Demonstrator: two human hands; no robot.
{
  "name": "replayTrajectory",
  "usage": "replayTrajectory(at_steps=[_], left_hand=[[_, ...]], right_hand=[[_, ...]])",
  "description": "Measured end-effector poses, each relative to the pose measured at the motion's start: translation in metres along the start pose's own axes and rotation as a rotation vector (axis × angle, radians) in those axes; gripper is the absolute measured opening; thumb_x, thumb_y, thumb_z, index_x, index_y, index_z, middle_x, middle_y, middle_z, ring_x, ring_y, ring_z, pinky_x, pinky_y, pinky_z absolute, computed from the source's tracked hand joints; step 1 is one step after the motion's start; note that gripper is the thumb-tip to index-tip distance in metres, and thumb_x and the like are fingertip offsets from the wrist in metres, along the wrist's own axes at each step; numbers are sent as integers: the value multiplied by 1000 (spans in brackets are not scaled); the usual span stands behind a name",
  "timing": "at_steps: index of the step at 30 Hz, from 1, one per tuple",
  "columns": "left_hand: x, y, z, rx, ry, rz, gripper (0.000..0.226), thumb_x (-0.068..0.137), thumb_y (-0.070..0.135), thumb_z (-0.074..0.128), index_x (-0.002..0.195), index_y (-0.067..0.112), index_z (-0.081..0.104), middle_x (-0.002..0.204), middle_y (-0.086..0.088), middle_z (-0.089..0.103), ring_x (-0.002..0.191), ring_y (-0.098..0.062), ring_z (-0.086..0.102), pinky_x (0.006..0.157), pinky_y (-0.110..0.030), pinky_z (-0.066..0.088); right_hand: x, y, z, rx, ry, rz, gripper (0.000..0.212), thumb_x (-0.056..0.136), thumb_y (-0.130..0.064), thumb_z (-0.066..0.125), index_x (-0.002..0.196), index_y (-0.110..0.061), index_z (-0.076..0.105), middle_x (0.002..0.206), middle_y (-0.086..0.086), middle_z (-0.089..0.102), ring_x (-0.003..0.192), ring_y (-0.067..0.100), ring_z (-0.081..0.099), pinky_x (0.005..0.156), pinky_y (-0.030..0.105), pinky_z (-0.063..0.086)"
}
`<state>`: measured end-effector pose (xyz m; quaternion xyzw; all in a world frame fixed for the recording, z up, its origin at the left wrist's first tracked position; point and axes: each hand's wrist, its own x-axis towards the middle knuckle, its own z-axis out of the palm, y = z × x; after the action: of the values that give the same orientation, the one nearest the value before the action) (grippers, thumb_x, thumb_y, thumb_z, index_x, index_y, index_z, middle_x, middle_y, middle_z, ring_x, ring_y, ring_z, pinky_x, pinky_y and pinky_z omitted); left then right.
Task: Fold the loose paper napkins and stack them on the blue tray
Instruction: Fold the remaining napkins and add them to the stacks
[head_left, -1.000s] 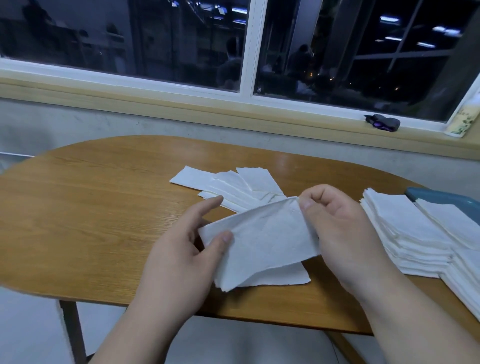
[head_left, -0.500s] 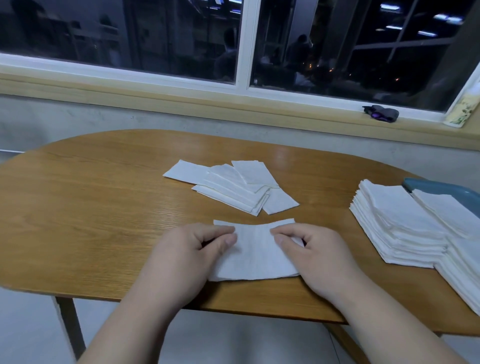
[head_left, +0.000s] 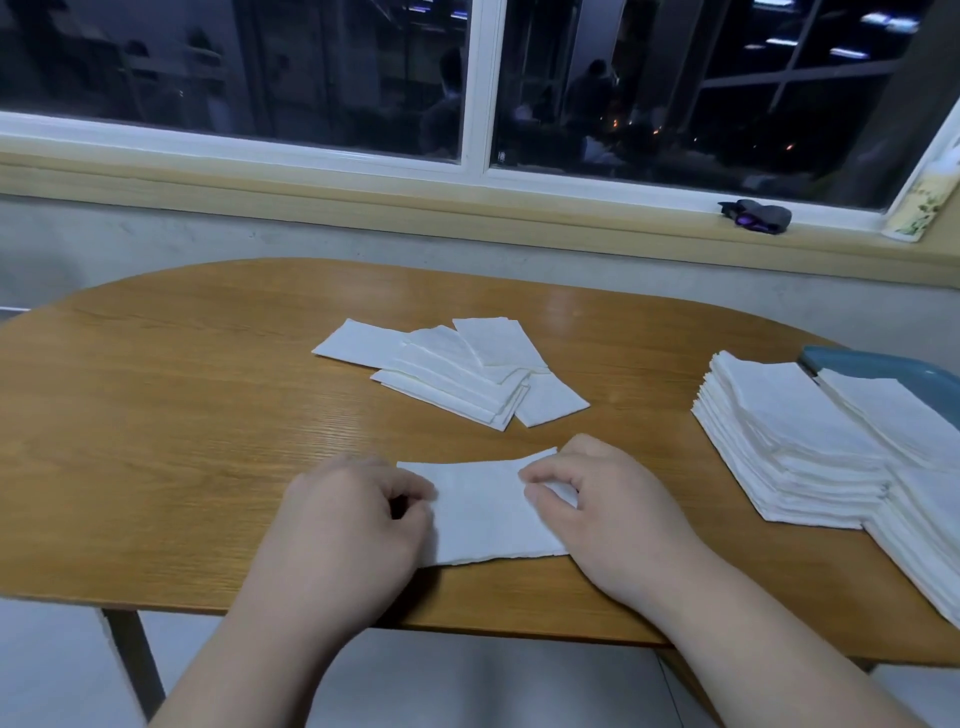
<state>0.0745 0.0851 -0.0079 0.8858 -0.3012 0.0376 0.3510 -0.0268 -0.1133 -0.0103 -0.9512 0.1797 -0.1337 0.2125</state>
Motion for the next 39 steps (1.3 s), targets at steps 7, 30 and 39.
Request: replayTrajectory(at_steps=[7, 30, 39], left_hand=[[-3, 3, 0, 85, 18, 15, 15, 86, 34, 59, 90, 41, 71, 79, 15, 52, 91, 1, 44, 92, -30, 37], [2, -7, -4, 30, -51, 11, 15, 86, 38, 56, 96, 42, 67, 89, 18, 53, 94, 2, 44, 95, -27, 34], [4, -9, -5, -189, 20, -34, 32, 87, 45, 60, 118, 46, 59, 110, 29, 42, 116, 2, 34, 101, -30, 40]], right_hand=[[48, -13, -17, 33, 162, 64, 11, 91, -39, 61, 91, -34, 71, 97, -15, 49, 87, 6, 53, 74, 29, 44], [165, -19, 1, -151, 141, 127, 28, 97, -22, 44, 83, -17, 68, 81, 2, 70, 75, 22, 65, 61, 36, 53], [83, -49, -51, 253, 341, -87, 13, 99, -31, 55, 92, -35, 65, 82, -15, 69, 74, 5, 62, 59, 21, 48]])
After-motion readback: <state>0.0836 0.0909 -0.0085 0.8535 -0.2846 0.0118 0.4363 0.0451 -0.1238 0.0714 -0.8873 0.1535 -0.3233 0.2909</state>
